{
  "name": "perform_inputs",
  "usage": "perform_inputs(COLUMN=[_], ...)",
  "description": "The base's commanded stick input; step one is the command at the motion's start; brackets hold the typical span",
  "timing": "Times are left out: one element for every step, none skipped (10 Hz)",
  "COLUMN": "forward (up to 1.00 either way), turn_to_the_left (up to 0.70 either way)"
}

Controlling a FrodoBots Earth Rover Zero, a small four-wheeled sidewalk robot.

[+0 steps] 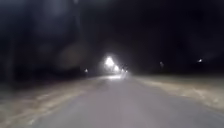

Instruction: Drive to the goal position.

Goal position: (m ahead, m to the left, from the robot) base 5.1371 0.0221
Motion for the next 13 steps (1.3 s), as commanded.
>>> perform_inputs(forward=[1.00,1.00,1.00,1.00,1.00,1.00,1.00,1.00,1.00,1.00,1.00,1.00,1.00], turn_to_the_left=[0.04,0.03,0.03,0.03,0.03,0.03,0.03,0.03,0.03,0.03,0.03,0.05,0.10])
